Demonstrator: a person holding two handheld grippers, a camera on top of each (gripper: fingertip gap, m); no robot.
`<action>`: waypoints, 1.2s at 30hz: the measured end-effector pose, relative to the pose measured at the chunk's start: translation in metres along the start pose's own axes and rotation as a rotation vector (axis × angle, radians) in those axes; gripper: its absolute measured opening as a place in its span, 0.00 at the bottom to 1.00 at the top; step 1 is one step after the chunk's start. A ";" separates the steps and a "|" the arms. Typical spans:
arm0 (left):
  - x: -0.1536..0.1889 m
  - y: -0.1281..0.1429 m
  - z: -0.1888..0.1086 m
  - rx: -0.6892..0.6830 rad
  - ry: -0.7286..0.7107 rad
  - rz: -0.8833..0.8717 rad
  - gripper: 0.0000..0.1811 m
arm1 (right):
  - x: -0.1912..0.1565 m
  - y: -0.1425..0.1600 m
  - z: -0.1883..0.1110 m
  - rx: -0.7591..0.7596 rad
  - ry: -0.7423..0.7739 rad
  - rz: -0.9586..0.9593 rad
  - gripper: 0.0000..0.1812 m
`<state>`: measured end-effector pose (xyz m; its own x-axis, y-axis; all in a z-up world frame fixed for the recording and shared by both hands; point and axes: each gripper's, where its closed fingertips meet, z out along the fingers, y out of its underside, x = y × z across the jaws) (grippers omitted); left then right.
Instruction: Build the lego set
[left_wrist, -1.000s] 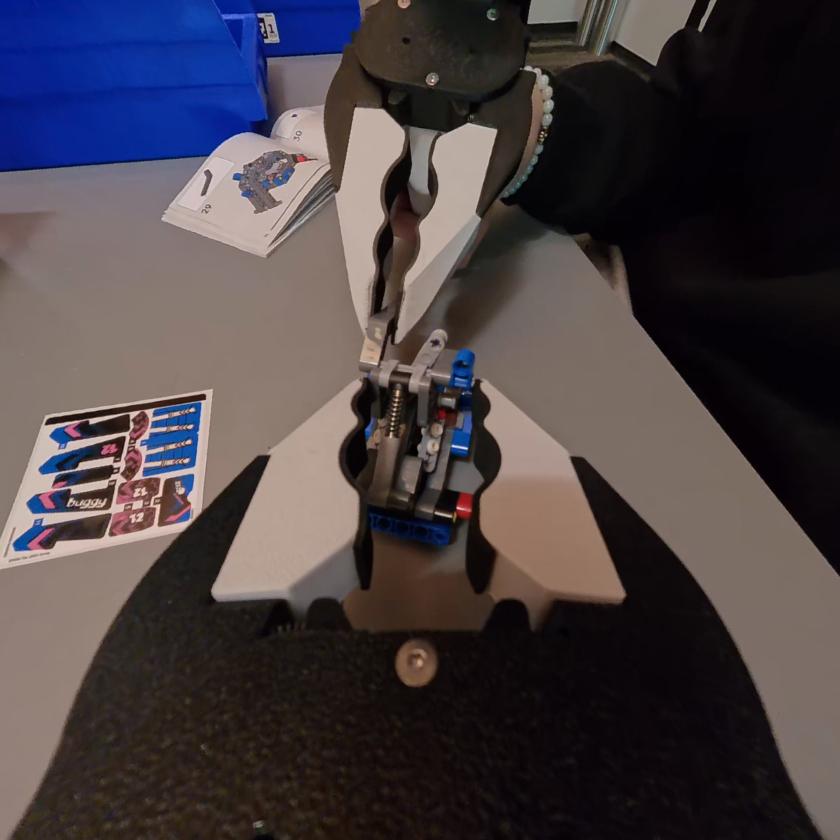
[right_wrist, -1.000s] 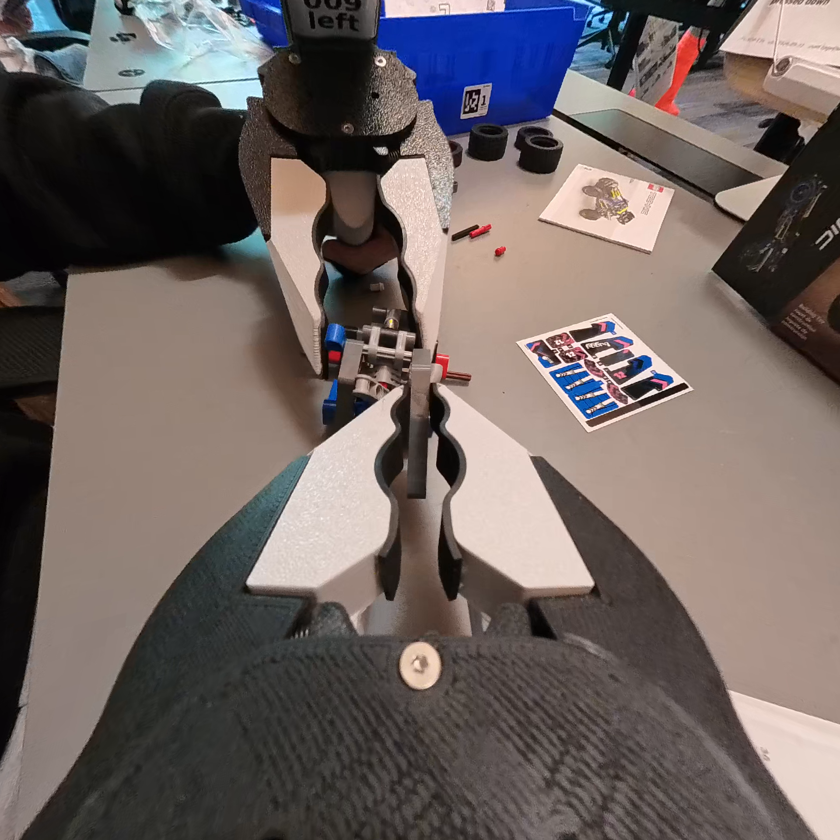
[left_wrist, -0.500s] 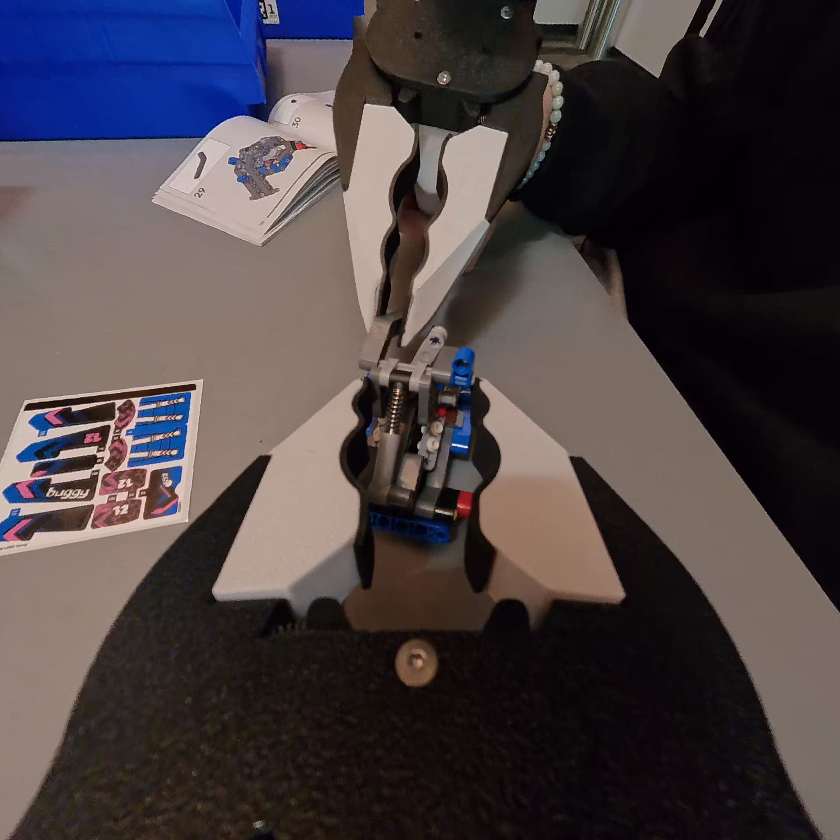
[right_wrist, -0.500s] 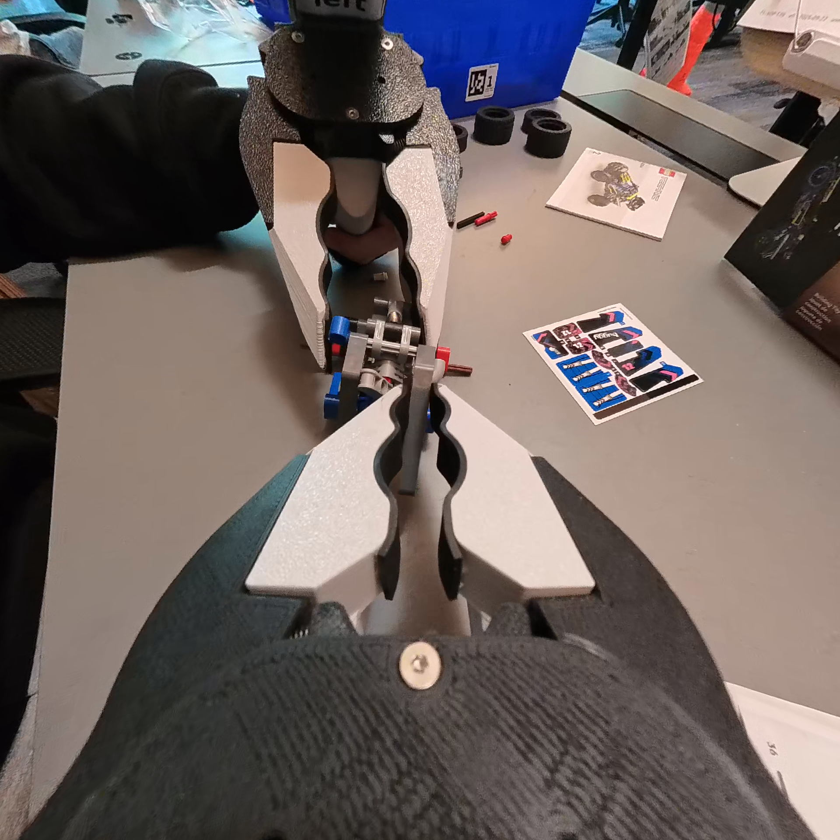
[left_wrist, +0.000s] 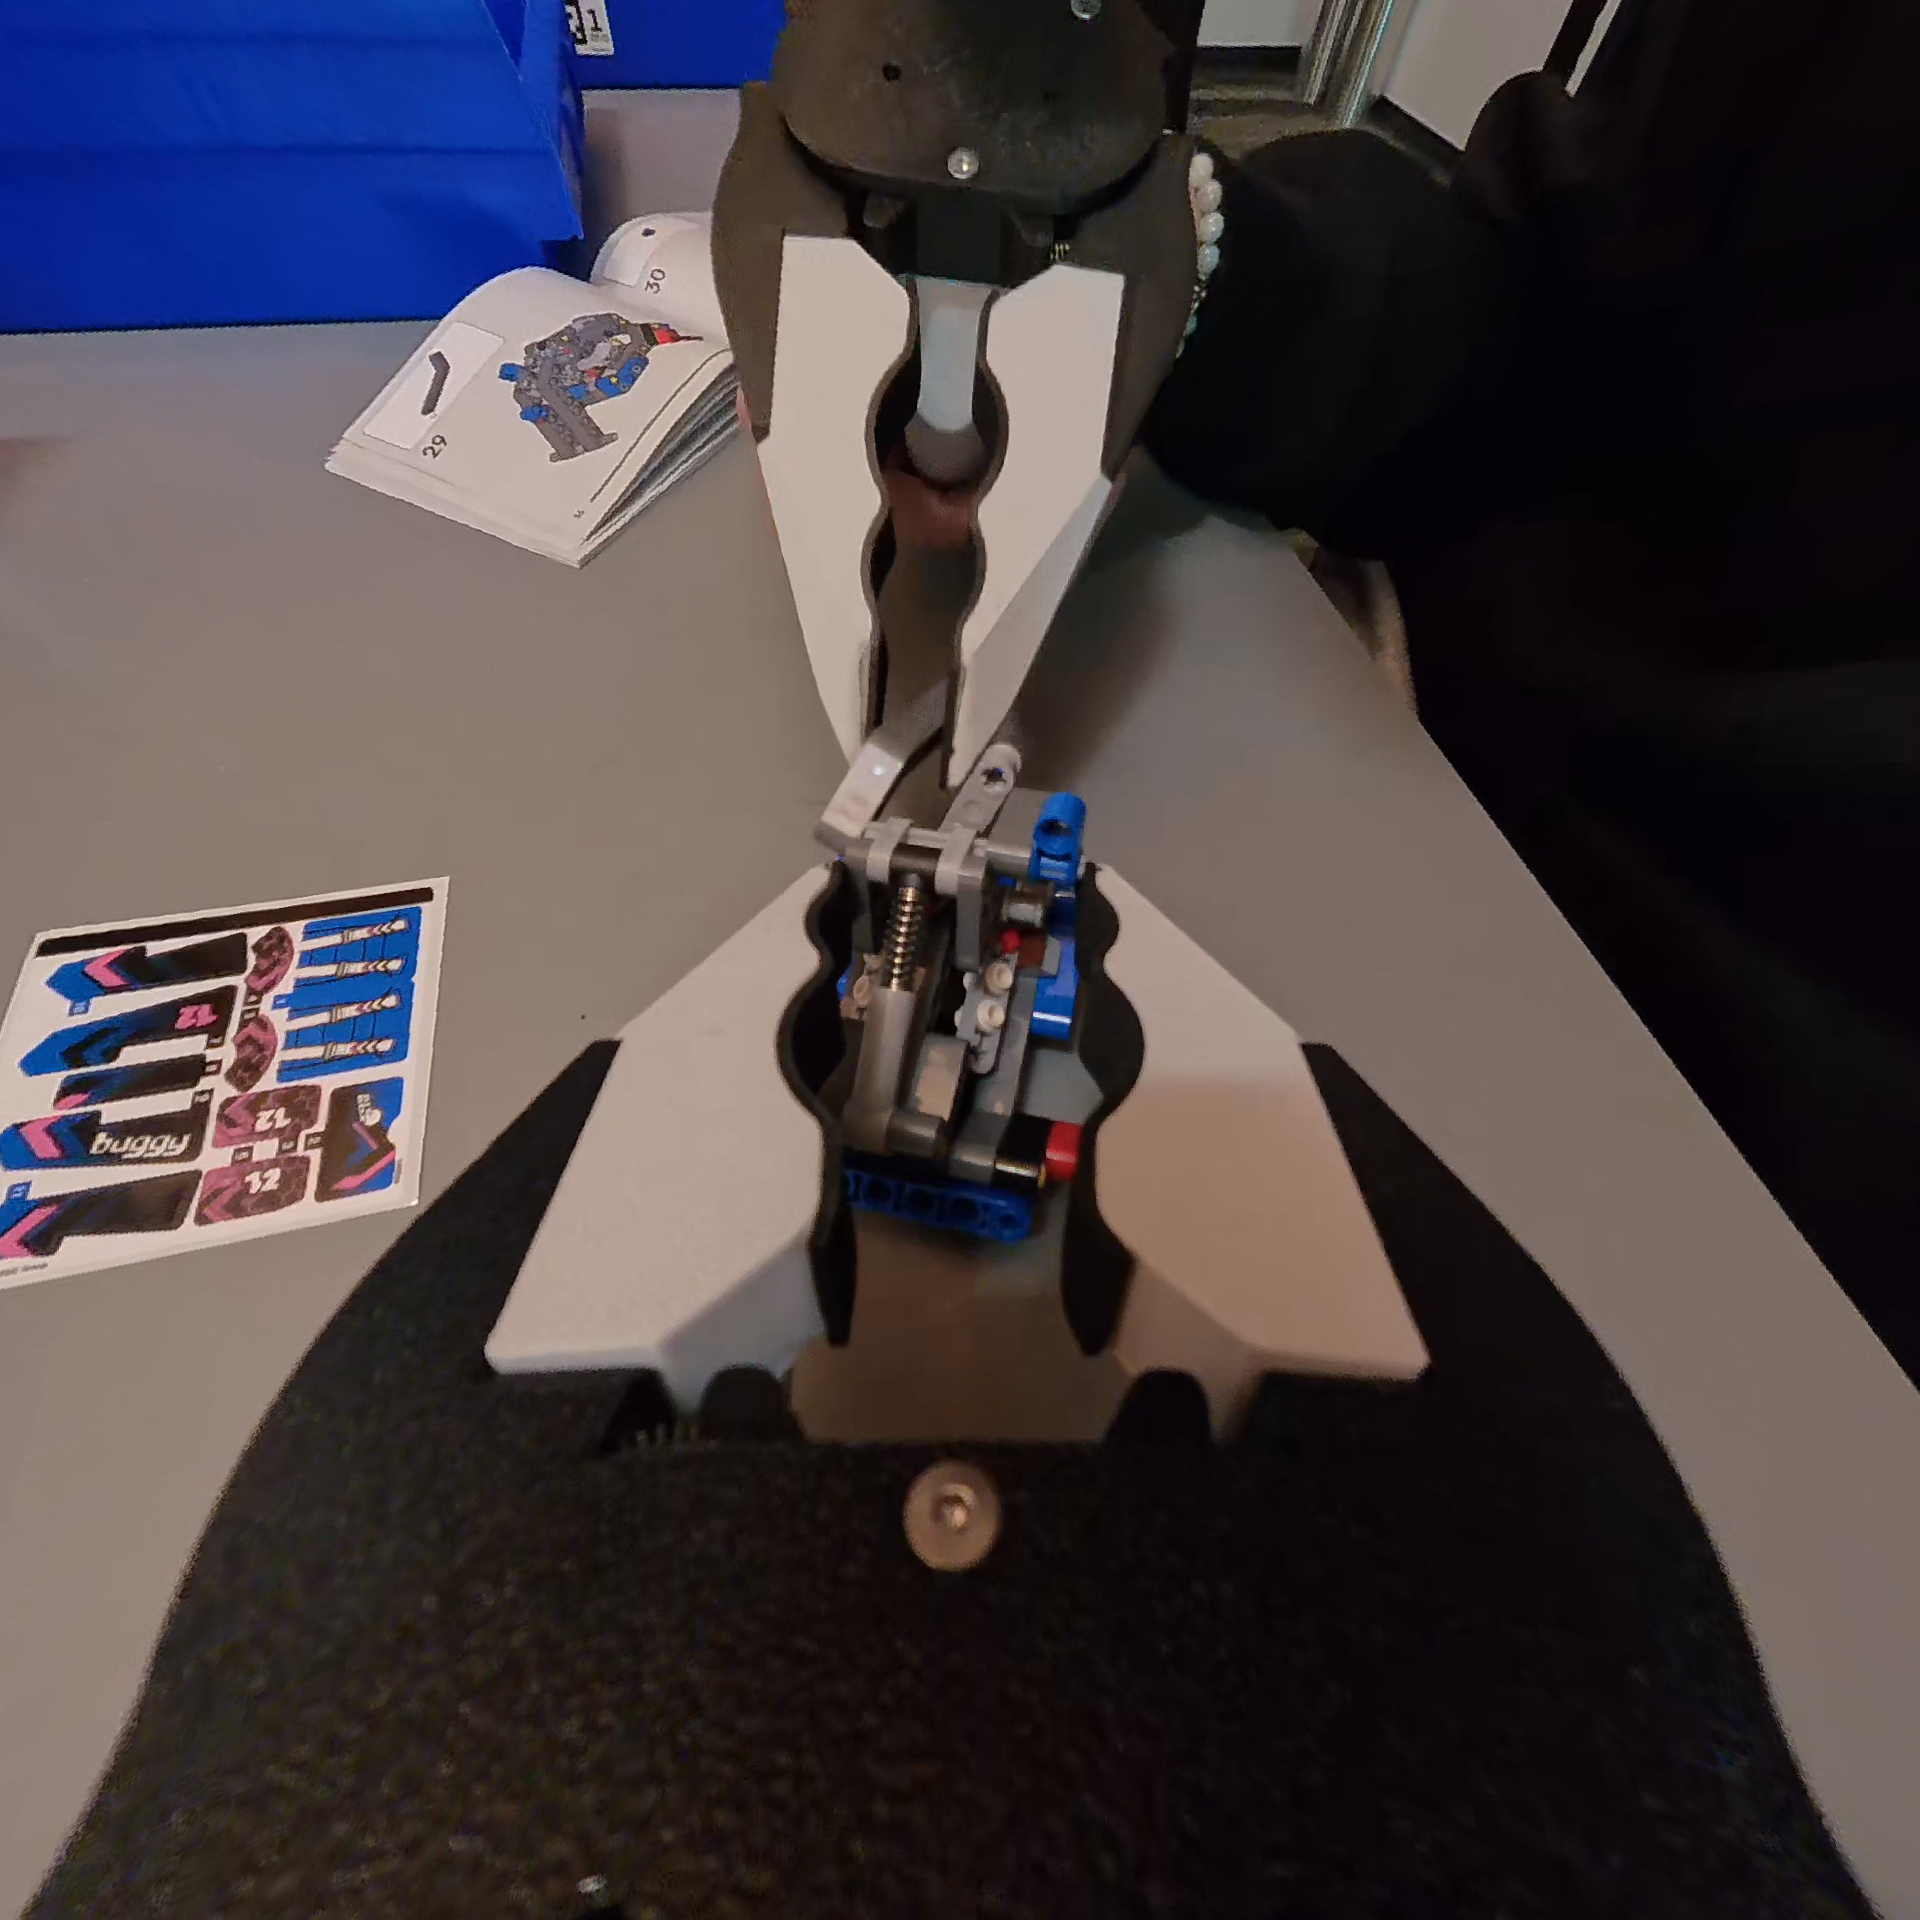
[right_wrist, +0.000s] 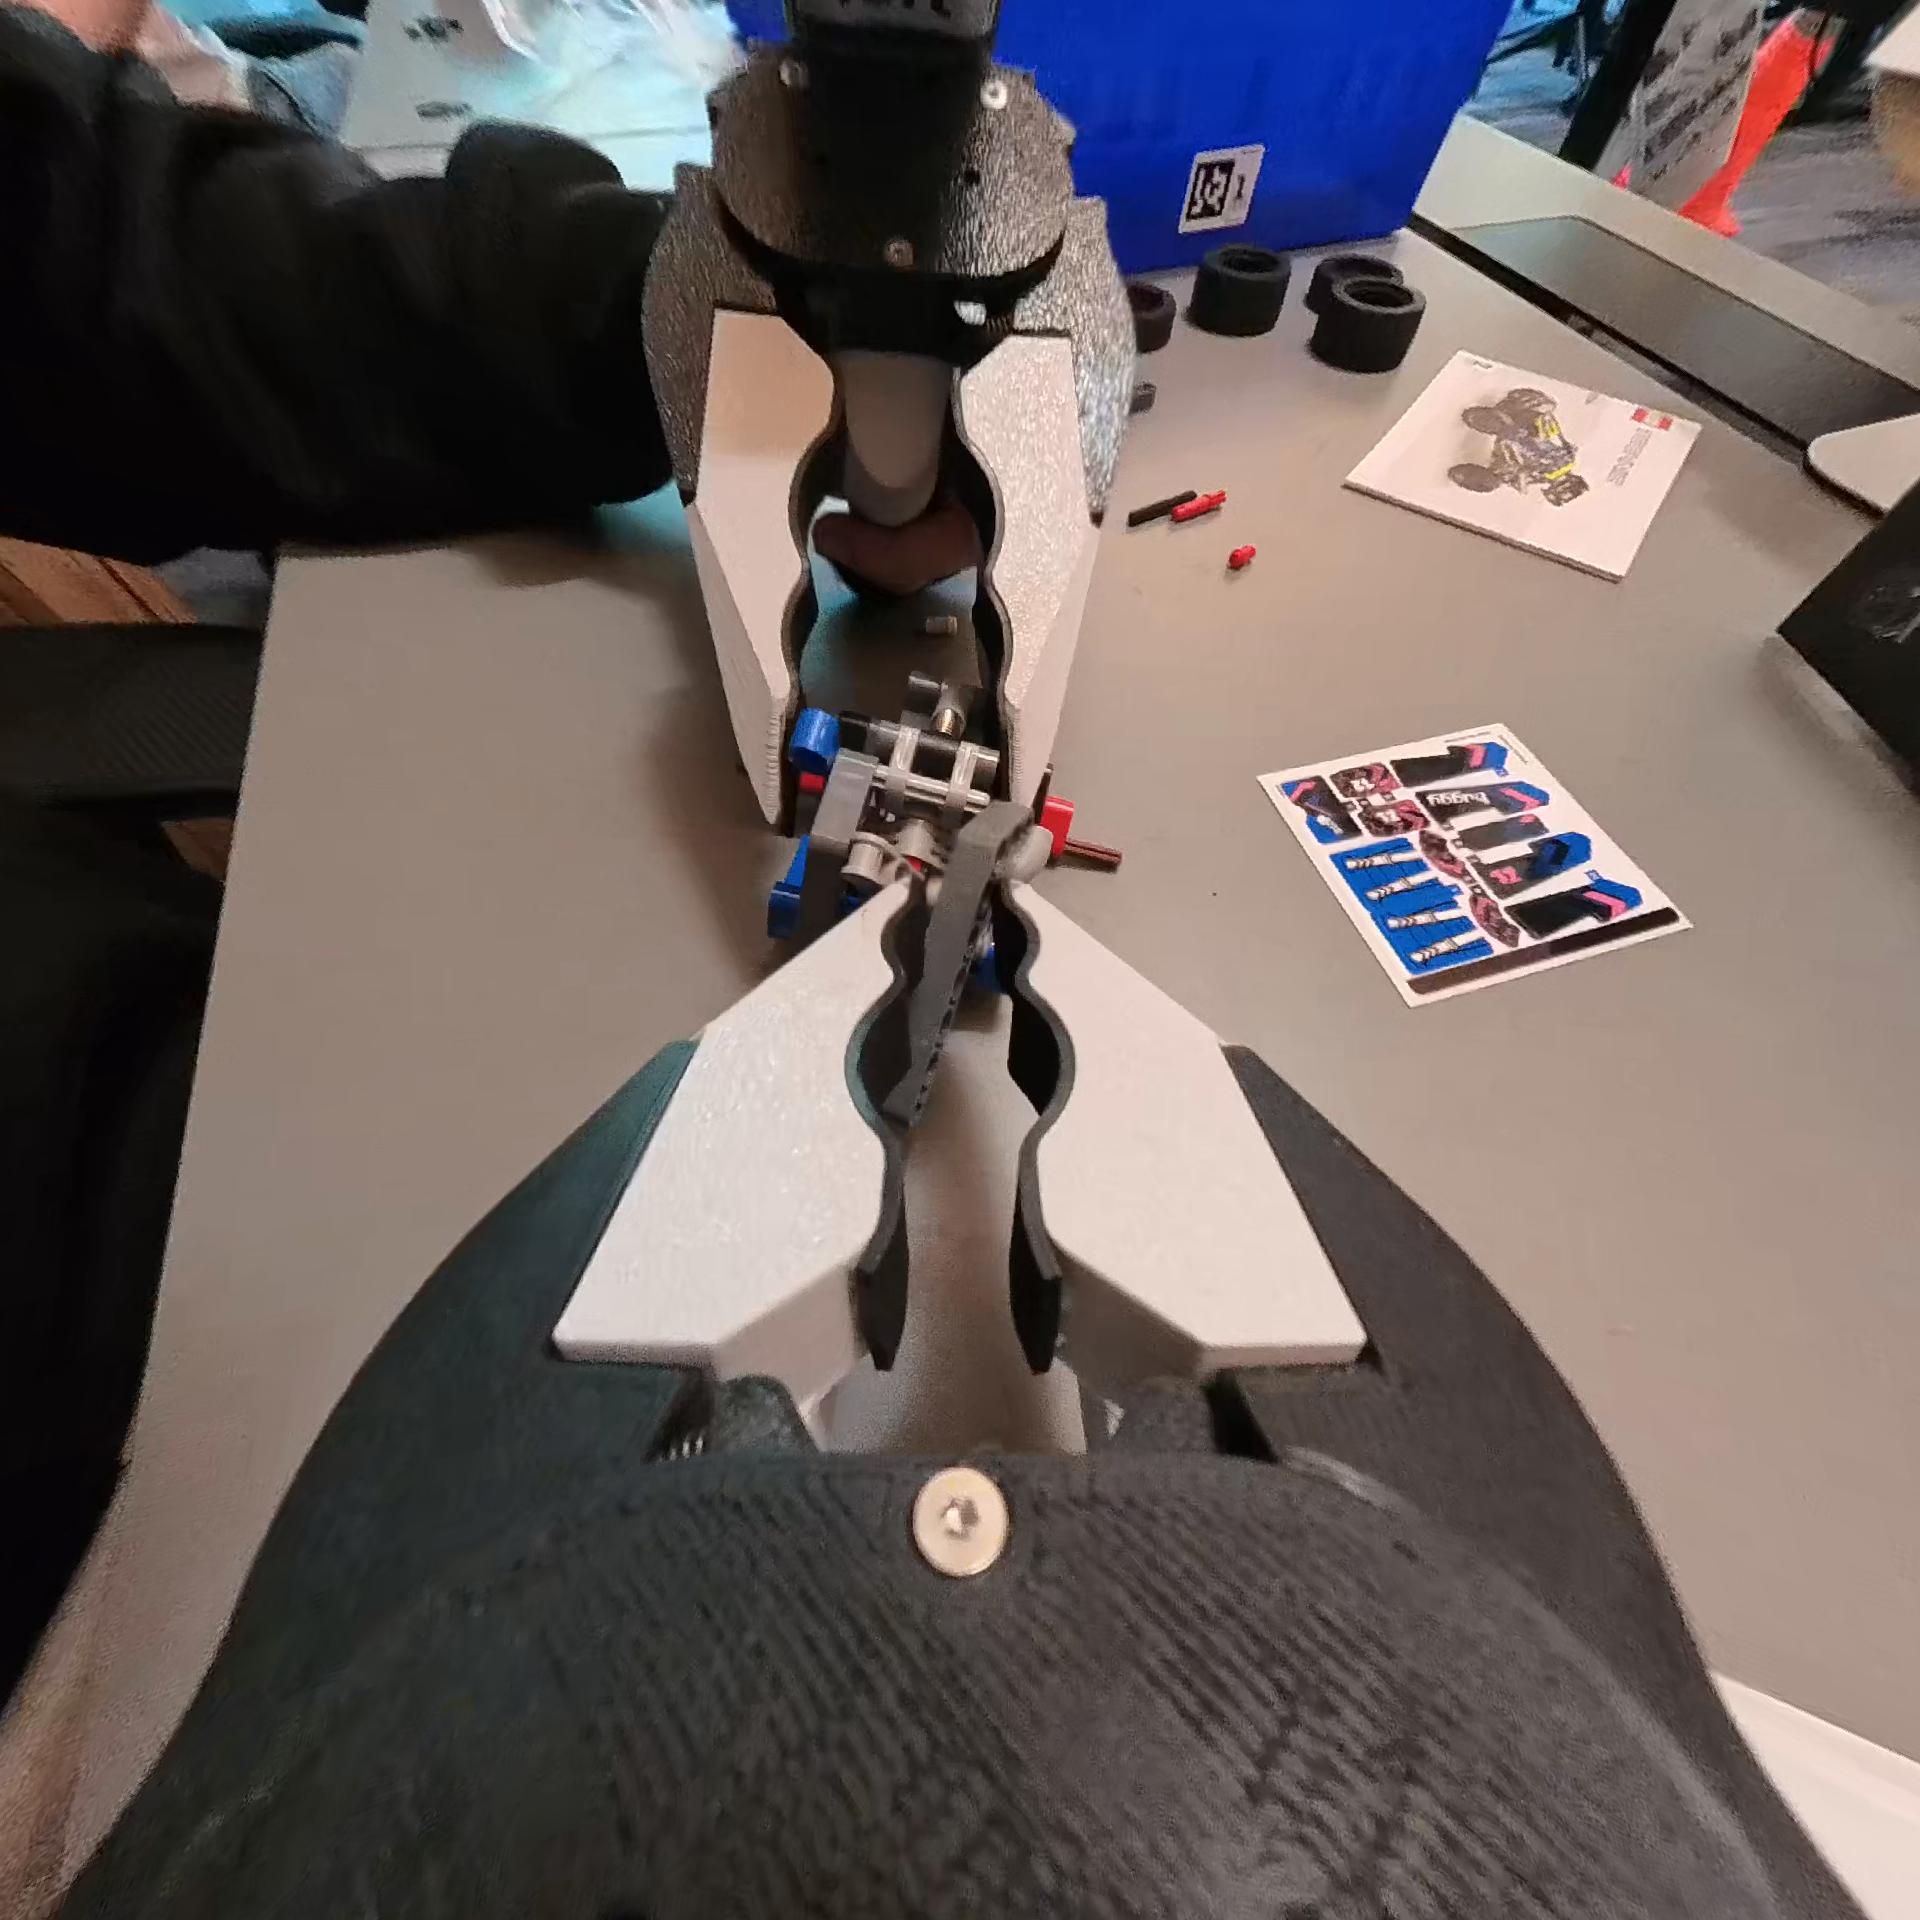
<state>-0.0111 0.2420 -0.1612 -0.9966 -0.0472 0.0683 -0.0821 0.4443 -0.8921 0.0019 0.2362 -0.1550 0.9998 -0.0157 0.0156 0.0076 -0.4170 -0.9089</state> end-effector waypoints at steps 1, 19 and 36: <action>0.000 0.000 0.000 0.000 0.000 -0.001 0.22 | 0.000 -0.003 -0.001 0.018 -0.010 0.011 0.06; -0.001 0.000 0.000 0.002 -0.007 -0.003 0.22 | 0.018 0.063 -0.025 -0.295 0.030 0.106 0.03; -0.001 0.000 0.000 0.002 -0.004 -0.005 0.22 | 0.031 0.064 -0.042 -0.434 0.297 -0.366 0.11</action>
<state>-0.0102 0.2422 -0.1606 -0.9961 -0.0529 0.0704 -0.0866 0.4427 -0.8925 0.0326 0.1709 -0.1948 0.8851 -0.0276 0.4646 0.2763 -0.7721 -0.5723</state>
